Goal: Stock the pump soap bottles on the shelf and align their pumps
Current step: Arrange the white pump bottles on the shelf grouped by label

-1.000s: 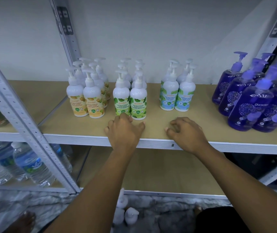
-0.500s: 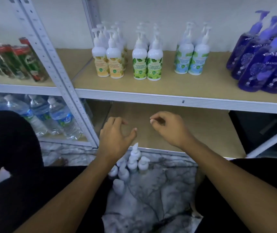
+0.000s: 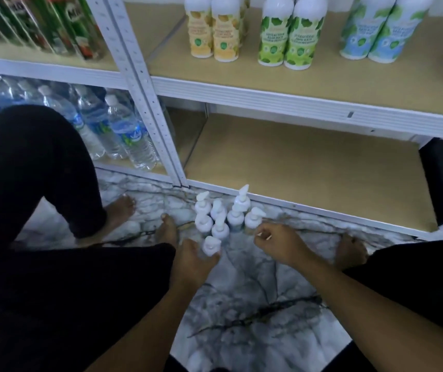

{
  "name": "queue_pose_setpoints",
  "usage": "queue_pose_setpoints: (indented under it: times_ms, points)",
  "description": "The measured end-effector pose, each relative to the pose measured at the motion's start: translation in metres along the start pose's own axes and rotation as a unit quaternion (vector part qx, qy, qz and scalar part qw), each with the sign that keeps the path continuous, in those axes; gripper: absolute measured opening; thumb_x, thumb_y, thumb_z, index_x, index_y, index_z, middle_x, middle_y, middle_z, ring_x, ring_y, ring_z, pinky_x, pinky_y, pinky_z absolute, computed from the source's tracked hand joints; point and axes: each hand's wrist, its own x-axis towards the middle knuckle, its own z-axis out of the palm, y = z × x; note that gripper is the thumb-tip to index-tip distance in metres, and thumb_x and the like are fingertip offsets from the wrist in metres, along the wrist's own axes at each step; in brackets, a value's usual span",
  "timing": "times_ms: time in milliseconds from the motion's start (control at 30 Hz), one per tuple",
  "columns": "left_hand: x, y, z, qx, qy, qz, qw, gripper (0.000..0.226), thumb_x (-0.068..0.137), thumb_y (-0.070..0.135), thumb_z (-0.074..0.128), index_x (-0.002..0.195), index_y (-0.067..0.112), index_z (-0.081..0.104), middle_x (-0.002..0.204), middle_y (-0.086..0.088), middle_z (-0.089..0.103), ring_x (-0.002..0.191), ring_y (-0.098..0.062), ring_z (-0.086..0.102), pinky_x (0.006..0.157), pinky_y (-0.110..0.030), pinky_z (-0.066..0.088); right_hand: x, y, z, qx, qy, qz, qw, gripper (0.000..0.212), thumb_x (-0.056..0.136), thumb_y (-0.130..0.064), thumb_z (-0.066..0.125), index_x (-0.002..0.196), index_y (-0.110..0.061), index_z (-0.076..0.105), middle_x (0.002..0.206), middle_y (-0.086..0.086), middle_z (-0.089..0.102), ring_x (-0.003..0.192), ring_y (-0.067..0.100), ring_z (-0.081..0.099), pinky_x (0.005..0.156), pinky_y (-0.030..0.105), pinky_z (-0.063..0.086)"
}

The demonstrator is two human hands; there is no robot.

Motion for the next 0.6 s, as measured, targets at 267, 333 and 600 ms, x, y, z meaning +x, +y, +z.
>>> queue_pose_setpoints:
  times_ms: [267,333,600]
  points:
    - [0.049,-0.071,0.047,0.04,-0.058,-0.048,0.996,0.083,0.041,0.066,0.08,0.1,0.015,0.053,0.099,-0.006,0.065,0.093,-0.027,0.067,0.074,-0.043,0.056,0.047,0.016,0.044,-0.028,-0.095,-0.023,0.995,0.041,0.09,-0.035,0.068,0.129,-0.022,0.064,0.118,0.006,0.068,0.109,0.026,0.063,0.085,0.03,0.047]
    - [0.063,-0.08,0.057,0.03,-0.065,-0.044,0.996,0.082,0.041,0.065,0.084,0.104,0.024,0.051,0.106,-0.005,0.064,0.098,-0.025,0.066,0.078,-0.044,0.057,0.062,0.018,0.052,-0.037,-0.105,-0.033,0.993,0.051,0.083,-0.044,0.059,0.131,-0.028,0.061,0.118,0.005,0.069,0.107,0.029,0.064,0.086,0.037,0.051]
    - [0.096,-0.086,0.073,0.051,-0.065,0.001,0.997,0.053,0.063,0.036,0.091,0.103,0.022,0.06,0.102,0.002,0.06,0.094,-0.015,0.058,0.073,-0.025,0.039,0.12,0.031,0.09,-0.126,-0.156,-0.03,0.979,0.063,0.094,-0.038,0.058,0.151,-0.026,0.035,0.124,0.01,0.065,0.107,0.031,0.065,0.09,0.041,0.053]
